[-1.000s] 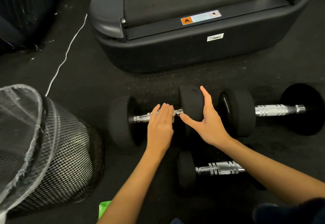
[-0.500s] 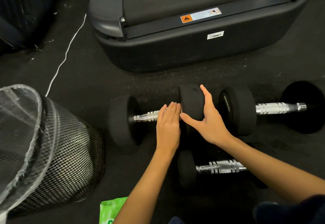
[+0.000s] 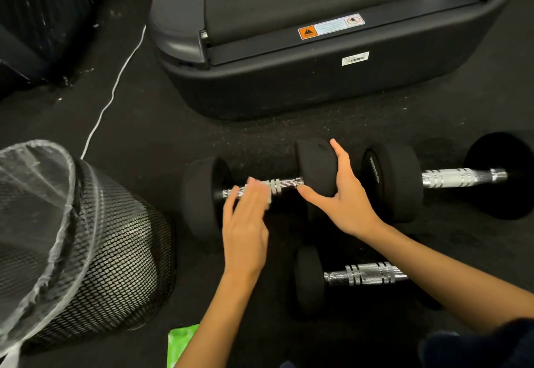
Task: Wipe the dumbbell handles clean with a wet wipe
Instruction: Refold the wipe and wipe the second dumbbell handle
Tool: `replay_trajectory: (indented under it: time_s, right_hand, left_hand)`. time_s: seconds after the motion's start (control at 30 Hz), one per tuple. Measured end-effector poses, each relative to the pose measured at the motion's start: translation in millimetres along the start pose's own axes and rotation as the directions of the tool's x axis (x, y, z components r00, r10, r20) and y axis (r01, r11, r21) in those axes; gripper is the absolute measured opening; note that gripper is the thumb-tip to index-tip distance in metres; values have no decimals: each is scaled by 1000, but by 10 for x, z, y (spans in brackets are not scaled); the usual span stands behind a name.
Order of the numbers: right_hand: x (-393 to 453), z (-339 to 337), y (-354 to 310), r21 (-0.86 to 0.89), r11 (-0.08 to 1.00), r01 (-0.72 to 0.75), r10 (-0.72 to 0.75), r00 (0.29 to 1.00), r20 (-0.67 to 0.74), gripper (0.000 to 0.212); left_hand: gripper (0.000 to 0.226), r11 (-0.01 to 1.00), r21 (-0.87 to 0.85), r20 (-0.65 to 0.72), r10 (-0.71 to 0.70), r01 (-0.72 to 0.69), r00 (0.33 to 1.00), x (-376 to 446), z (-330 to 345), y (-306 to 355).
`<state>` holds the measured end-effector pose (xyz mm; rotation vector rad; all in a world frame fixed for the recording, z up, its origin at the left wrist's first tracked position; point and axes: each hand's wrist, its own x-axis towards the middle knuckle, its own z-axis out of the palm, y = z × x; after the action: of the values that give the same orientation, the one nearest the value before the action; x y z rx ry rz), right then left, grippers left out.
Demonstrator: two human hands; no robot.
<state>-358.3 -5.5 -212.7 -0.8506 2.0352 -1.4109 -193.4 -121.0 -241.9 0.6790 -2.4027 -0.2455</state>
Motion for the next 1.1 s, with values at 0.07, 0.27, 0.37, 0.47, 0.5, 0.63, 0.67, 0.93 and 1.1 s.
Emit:
replay_trajectory:
  time_s: [0.07,0.27,0.37,0.47,0.5,0.63,0.67,0.93,1.1]
  right_hand:
    - [11,2,4,1,1000,2,-2,1000,-2,107]
    - [12,-10,1,-6,1000,-3,3,1000,1,107]
    - [-7,-1,12,-4,1000,-7,7,1000,-2,106]
    - [-15,13,6,-14,1000,3,-3,1000,-12,107]
    - [-7,14,7,-11,1000,1,-2,1000,-13,107]
    - [22,10,-13,-2,1000,-2,2,1000,-15,106]
    - [24,12,-19,0,1000,-5,5,1000,-18,106]
    - [33,18,17,-14,1000,-3,3,999,-32,107]
    - [41,14,27,-23,1000,-1,0,1000,-29,107]
  left_hand:
    - [50,978,130,27,-168,163,985,159,-11,-20]
    - [63,913,328,122,-294,241,948,83,261,25]
    - [60,913,339,134,-284,225,949,16,259,49]
    - [62,912,366,180,-262,182,948,96,239,-18]
    - [64,915,356,213,-277,190,937,140,233,-49]
    - [60,958,263,275,-187,113,943,224,225,-45]
    - [57,976,203,293,-138,79,946,228,245,-36]
    - [42,989,-145,374,26,31,927,453,489,180]
    - [43,995,-94,238,58,-36,969,339,556,106]
